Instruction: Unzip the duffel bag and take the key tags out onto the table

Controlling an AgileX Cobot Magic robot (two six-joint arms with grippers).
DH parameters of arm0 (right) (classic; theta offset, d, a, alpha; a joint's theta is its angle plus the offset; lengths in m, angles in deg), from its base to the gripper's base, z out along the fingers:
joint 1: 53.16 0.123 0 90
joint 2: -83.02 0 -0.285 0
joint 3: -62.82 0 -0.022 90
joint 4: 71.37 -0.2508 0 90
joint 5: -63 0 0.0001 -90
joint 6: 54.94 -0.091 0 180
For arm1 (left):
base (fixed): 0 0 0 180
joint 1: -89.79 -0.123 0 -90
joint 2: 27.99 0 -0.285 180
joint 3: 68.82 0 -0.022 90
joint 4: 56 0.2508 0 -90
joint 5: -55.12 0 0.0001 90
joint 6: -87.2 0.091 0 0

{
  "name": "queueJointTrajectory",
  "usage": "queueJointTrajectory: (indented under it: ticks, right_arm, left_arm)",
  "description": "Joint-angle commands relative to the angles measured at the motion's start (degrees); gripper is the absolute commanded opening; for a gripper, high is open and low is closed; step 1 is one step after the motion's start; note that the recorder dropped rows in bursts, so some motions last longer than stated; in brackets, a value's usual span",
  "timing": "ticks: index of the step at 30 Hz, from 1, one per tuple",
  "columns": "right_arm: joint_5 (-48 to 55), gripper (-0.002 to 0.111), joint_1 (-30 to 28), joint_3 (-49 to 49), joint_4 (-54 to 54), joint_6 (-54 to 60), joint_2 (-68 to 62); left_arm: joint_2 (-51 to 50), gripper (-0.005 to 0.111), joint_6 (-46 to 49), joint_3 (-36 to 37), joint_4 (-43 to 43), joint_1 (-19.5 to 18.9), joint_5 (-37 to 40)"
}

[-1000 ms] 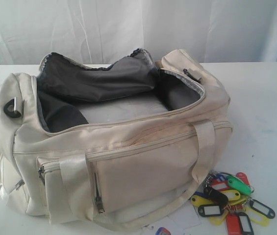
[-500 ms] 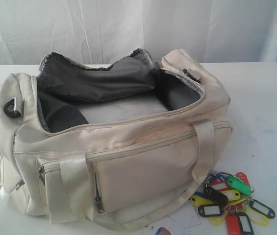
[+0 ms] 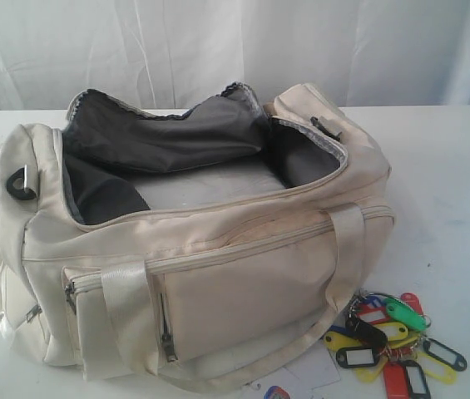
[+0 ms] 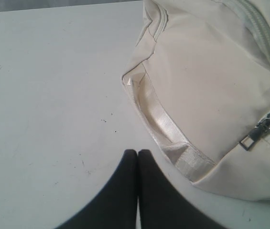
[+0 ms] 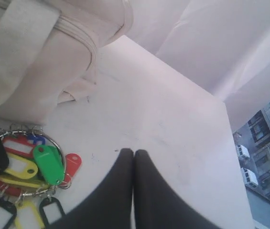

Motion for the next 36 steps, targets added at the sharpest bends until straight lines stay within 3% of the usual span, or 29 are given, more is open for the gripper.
queueJointTrajectory:
  ticks: [1, 5, 8, 19, 27, 36]
  right_arm:
    - [2.5, 0.0, 0.0, -0.2, -1.4, -18.5, 0.3]
    - [4.5, 0.0, 0.0, -0.2, -2.1, -44.7, 0.5]
    - [4.6, 0.0, 0.0, -0.2, -2.1, -56.4, 0.5]
    - [4.6, 0.0, 0.0, -0.2, -1.0, -57.7, 0.5]
    - [1.3, 0.0, 0.0, -0.2, 28.9, -62.6, 0.5]
    - [1.1, 0.0, 0.0, -0.2, 29.9, -62.6, 0.5]
  left_arm:
    - [0.3, 0.0, -0.1, 0.1, -0.6, 0.3, -0.1]
    - [0.3, 0.0, -0.1, 0.1, -0.6, 0.3, -0.1]
    - [0.3, 0.0, -0.1, 0.1, -0.6, 0.3, -0.1]
    - [0.3, 0.0, -0.1, 0.1, -0.6, 0.3, -0.1]
    - [0.3, 0.0, -0.1, 0.1, -0.6, 0.3, -0.1]
    - [0.3, 0.0, -0.1, 0.1, -0.6, 0.3, -0.1]
